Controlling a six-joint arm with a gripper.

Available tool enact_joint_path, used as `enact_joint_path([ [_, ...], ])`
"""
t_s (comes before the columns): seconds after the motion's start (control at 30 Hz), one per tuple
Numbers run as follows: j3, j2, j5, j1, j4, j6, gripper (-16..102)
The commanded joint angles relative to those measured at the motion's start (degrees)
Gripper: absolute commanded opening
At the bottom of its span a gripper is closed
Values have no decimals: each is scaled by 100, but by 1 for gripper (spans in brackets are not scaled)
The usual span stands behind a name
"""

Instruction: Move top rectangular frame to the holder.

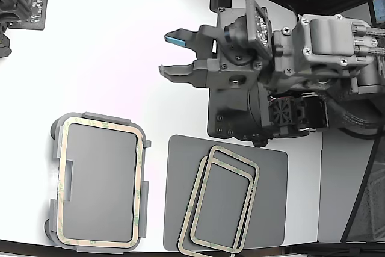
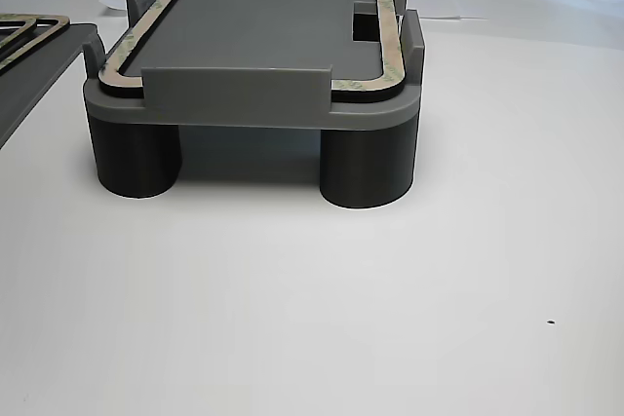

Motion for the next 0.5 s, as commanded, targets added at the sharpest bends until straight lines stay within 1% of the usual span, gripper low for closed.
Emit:
enact_joint_path([
  [0.0, 642, 844, -308, -404, -167, -466, 100],
  [0.13, 1406, 1600, -510, -659, -88, -615, 100],
  [0.23, 1749, 2083, -589, -729, 211, -589, 100],
  [0.3, 1925, 2329, -589, -729, 360, -536, 100],
  [0.4, 2355, 2786, -571, -729, 404, -536, 100],
  [0.47, 2452, 2900, -475, -738, 404, -413, 100],
])
